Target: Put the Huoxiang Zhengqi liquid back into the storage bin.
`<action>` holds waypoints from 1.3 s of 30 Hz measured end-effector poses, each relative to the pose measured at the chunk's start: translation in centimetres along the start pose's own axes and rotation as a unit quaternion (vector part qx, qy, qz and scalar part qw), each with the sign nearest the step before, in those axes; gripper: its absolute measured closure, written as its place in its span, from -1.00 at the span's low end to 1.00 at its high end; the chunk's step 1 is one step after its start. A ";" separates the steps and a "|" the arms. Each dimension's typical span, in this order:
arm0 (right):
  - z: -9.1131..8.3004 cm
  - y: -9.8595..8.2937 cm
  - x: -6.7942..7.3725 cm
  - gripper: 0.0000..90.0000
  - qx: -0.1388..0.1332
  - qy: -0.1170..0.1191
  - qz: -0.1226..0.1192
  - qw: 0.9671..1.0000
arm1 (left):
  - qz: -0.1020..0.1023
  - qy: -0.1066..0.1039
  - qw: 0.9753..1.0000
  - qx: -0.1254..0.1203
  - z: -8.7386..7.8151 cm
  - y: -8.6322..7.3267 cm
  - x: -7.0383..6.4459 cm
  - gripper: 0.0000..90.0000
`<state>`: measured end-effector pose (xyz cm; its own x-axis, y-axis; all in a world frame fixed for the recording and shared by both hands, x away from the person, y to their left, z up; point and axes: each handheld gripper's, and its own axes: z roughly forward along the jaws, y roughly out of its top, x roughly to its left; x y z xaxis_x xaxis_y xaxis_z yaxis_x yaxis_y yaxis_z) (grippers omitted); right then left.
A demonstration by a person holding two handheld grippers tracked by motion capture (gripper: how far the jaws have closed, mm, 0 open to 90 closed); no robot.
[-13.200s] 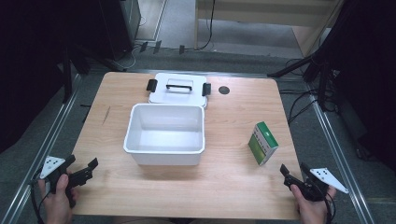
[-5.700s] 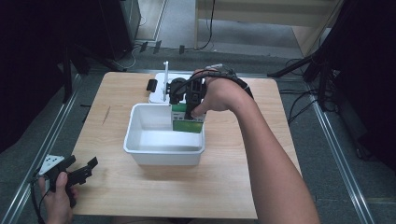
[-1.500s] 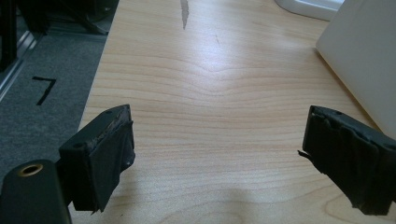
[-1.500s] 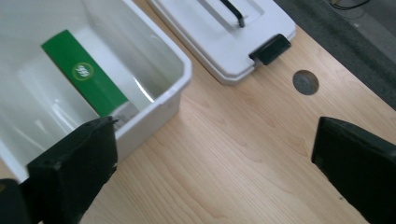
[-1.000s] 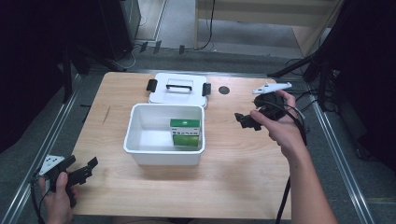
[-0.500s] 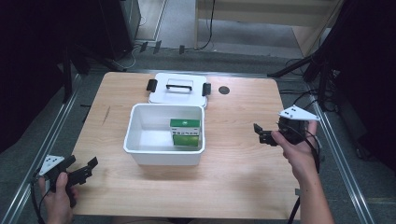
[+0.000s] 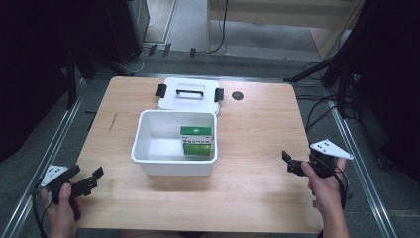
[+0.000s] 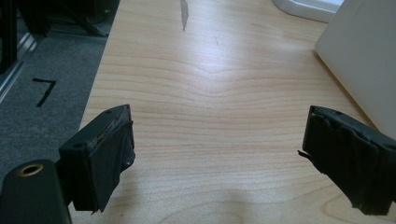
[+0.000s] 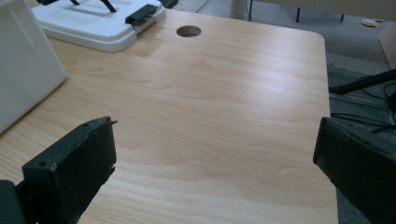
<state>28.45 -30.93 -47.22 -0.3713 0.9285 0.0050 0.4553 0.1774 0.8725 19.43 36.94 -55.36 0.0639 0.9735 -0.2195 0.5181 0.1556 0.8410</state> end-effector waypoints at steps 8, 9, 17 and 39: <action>-0.5 -2.9 -1.2 -1.00 -0.005 -0.010 0.027 1.000 | -0.001 0.001 1.000 0.000 0.0 0.0 0.0 -0.78; -0.7 -3.3 -1.3 -1.00 -0.006 -0.010 0.029 1.000 | -0.001 0.001 1.000 -0.001 0.0 0.0 0.0 -0.78; -1.5 -5.9 -1.9 -1.00 -0.004 -0.020 0.050 0.999 | -0.001 0.001 1.000 0.000 0.0 0.0 0.0 -0.78; -3.9 -10.6 -2.5 -1.00 -0.033 -0.034 0.098 0.994 | -0.001 0.001 1.000 -0.001 0.0 0.0 0.0 -0.78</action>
<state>21.41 -36.42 -54.59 -0.2233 0.9636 0.1473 0.4592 -0.0293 0.8879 19.38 36.90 -55.35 0.0612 0.9736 -0.2200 0.5173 0.1575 0.8411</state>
